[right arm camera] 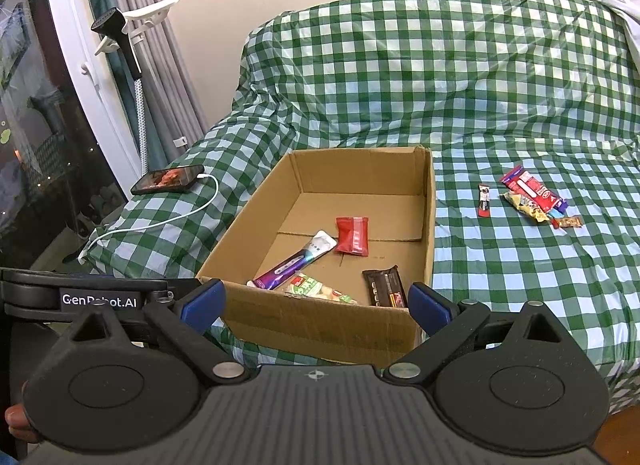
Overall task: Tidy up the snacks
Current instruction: 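Withdraw both tools above the box, then grasp the red wafer pack with the right tool while the left tool grasps the yellow cartoon snack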
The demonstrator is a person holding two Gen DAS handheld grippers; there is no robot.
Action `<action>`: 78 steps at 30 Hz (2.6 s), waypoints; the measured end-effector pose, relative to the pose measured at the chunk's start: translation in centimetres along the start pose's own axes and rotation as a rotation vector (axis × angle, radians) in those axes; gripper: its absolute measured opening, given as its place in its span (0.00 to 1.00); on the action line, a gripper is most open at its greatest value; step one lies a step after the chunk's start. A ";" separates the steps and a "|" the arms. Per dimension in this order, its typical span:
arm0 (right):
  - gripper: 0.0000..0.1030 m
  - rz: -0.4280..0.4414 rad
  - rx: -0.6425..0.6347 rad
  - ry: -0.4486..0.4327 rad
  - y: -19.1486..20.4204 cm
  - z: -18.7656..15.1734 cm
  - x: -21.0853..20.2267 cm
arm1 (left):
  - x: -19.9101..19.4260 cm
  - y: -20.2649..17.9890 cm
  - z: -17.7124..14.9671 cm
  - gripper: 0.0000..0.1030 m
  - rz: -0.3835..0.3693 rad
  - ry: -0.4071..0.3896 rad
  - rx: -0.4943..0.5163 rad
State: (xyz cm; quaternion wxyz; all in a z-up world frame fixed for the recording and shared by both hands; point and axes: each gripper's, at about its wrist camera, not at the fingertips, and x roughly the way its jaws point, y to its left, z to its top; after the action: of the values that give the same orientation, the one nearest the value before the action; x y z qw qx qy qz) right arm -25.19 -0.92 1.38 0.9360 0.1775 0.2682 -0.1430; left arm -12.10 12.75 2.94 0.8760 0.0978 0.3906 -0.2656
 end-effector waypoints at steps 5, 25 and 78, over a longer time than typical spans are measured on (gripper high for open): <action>0.95 0.001 0.004 0.009 -0.2 -0.1 0.2 | 0.4 0.0 0.0 1.00 0.000 0.008 0.002; 0.96 -0.133 0.158 -0.049 -7.5 1.2 2.1 | 4.1 -2.2 2.1 1.00 0.026 0.096 0.032; 0.05 -0.645 0.284 -0.044 -46.7 4.9 20.0 | 26.1 -27.9 17.9 1.00 -0.179 0.185 0.179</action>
State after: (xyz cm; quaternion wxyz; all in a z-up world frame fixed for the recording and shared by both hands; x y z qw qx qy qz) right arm -23.61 -48.26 -17.72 0.8142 0.2089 0.2679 -0.4708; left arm -1.41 -27.61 -3.21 0.7969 0.1645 0.4514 -0.3662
